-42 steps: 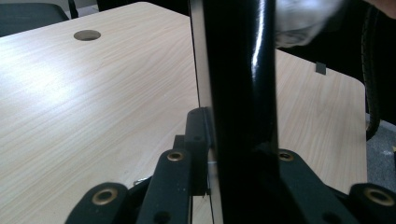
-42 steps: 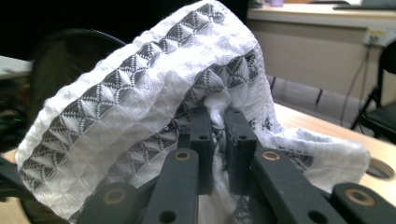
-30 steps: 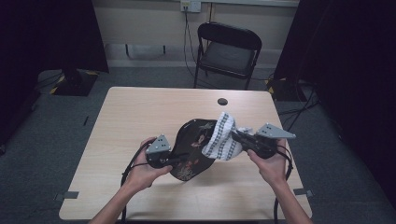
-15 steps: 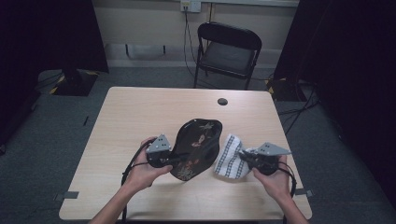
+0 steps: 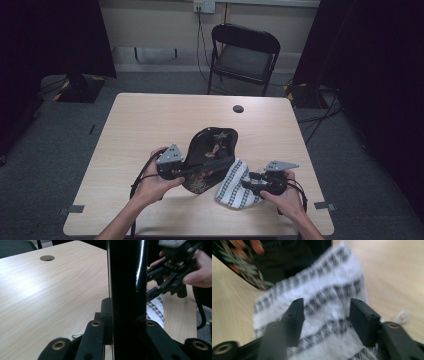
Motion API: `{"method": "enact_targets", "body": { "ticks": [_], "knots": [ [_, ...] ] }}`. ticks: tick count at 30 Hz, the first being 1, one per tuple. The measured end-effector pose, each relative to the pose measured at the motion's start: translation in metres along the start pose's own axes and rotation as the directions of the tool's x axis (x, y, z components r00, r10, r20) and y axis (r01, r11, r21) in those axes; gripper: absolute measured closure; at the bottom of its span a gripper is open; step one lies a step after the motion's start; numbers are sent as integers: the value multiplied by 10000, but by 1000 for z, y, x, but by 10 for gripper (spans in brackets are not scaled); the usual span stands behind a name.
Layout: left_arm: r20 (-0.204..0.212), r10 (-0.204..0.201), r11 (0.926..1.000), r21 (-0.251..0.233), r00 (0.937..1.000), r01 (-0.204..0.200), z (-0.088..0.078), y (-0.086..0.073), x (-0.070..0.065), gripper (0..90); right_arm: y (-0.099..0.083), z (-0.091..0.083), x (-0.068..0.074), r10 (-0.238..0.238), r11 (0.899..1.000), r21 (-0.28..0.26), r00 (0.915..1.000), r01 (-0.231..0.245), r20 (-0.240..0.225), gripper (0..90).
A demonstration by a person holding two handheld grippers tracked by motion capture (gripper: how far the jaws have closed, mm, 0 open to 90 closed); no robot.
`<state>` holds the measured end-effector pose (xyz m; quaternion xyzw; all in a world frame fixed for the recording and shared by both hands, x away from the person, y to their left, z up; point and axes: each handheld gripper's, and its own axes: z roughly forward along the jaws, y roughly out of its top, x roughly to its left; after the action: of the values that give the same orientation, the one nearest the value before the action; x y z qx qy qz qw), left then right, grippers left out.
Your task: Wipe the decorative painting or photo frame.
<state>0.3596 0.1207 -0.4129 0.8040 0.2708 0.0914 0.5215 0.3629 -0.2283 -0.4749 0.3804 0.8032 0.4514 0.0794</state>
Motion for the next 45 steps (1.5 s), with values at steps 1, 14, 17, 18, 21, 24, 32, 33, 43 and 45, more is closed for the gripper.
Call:
{"method": "enact_targets", "body": {
  "ticks": [1,14,17,18,21,24,32,33,43,45],
  "knots": [
    [-2,11,10000,2,10000,-11,0,0,0,799,4,-5,3,-97,9996,-247,9999,96,-45,402],
    [-16,-4,10000,-13,10000,4,0,0,0,799,-4,27,31,-1439,9735,1771,9894,1447,-172,208],
    [-37,-1,10000,-14,10000,1,0,0,0,798,-5,31,35,-1938,9637,1879,9810,1899,21,213],
    [-38,-5,10000,-12,10000,5,0,0,-1,798,-5,31,36,-1990,9622,1911,9800,1940,73,215],
    [-47,23,10000,-17,10000,-24,0,0,-1,798,-5,32,38,-2293,9545,2012,9731,2202,226,232],
    [-49,-17,10000,-16,10000,17,0,-1,-1,798,-2,31,37,-2381,9519,2061,9707,2267,320,470],
    [-74,-71,10000,-20,9999,70,0,-1,-2,799,4,33,35,-2331,9521,2133,9715,2193,418,804],
    [-77,-86,10000,-38,9999,86,0,-1,-2,800,3,33,36,-2204,9562,2086,9741,2054,511,821],
    [-73,-190,9998,21,9998,190,-1,-1,-2,802,30,-10,32,-1372,9902,-156,9869,1390,851,836],
    [-75,-200,9998,23,9998,200,-1,-1,-2,802,43,-23,34,-1382,9865,-749,9857,1456,962,836]
  ]
}}
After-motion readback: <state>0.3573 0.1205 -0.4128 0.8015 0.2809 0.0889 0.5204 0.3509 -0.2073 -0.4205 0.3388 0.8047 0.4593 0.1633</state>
